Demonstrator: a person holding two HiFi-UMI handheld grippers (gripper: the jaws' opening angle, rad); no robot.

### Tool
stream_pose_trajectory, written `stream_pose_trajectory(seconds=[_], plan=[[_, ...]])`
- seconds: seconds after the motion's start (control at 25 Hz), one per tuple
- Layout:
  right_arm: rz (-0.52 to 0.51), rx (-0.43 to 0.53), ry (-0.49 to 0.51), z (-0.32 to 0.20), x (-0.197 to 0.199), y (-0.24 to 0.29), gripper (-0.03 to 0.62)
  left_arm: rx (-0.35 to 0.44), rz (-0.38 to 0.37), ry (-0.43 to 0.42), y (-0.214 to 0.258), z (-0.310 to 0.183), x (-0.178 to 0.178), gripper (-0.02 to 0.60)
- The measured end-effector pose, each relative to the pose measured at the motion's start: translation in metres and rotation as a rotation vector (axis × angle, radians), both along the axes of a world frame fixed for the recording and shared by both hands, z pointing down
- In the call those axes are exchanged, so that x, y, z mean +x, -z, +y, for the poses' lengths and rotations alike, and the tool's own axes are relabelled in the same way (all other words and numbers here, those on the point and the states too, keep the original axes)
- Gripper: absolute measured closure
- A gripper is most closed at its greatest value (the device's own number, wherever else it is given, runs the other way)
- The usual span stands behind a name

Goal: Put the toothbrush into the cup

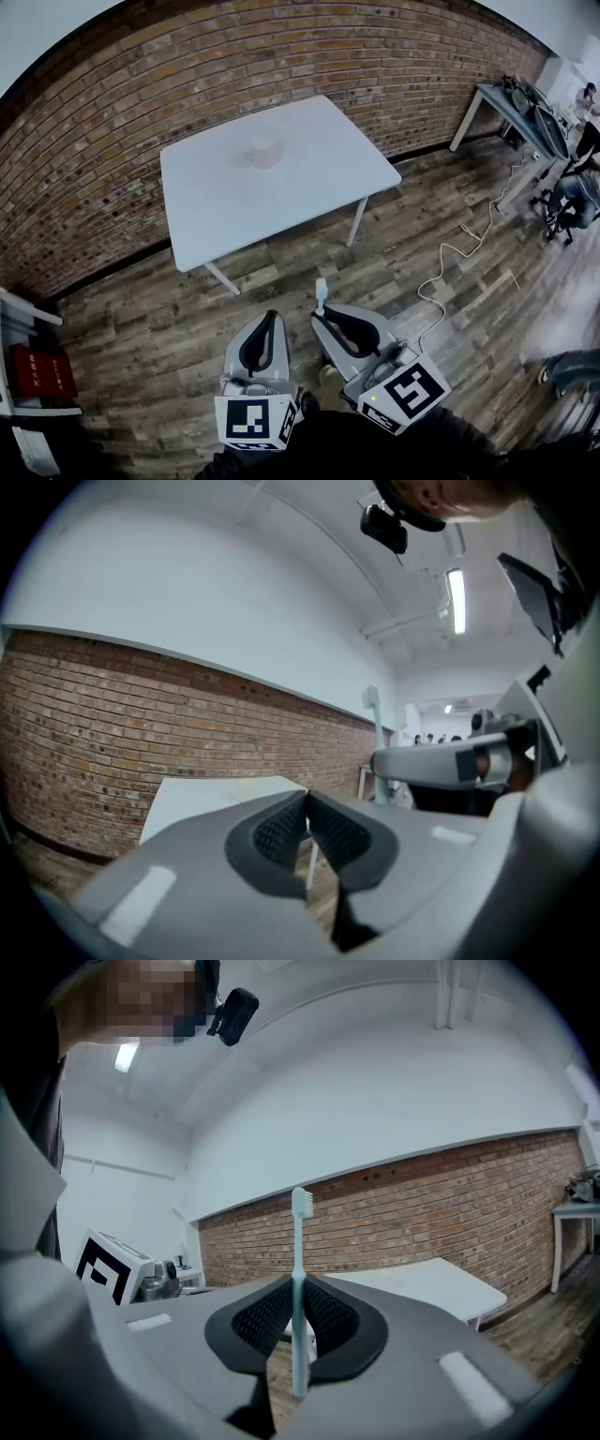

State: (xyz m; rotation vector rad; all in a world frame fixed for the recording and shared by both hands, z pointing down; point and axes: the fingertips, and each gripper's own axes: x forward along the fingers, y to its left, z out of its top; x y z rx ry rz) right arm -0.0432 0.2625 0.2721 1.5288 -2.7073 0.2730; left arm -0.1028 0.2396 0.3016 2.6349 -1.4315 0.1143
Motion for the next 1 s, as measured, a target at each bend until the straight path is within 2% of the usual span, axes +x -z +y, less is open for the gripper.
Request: stream_pose_trajectory(seconds=[0.2,0.4,0.8,1.0], plan=[[-0.05,-0.05,-0.001,-0.036,0.024,-0.02,0.554,-0.065,-0.039,-0.011,-0.021,-0.037,0.024,0.574],[-0.08,-0.048,-0.014,-0.072,0.054,-0.021,0.554,-0.072,-0.078,-0.043,-0.024,-0.071,0.06,0.574],[-0.132,0.03,-0.009,-0.14,0.117,0.005,0.554,0.01,-0.148,-0.044,0.012,-0.138,0.121,0.574],[-0.136,0.043,0.004,-0.168,0.135,0.008,0.554,0.022,-0.141,0.028,0.018,-0.167,0.116,0.574]])
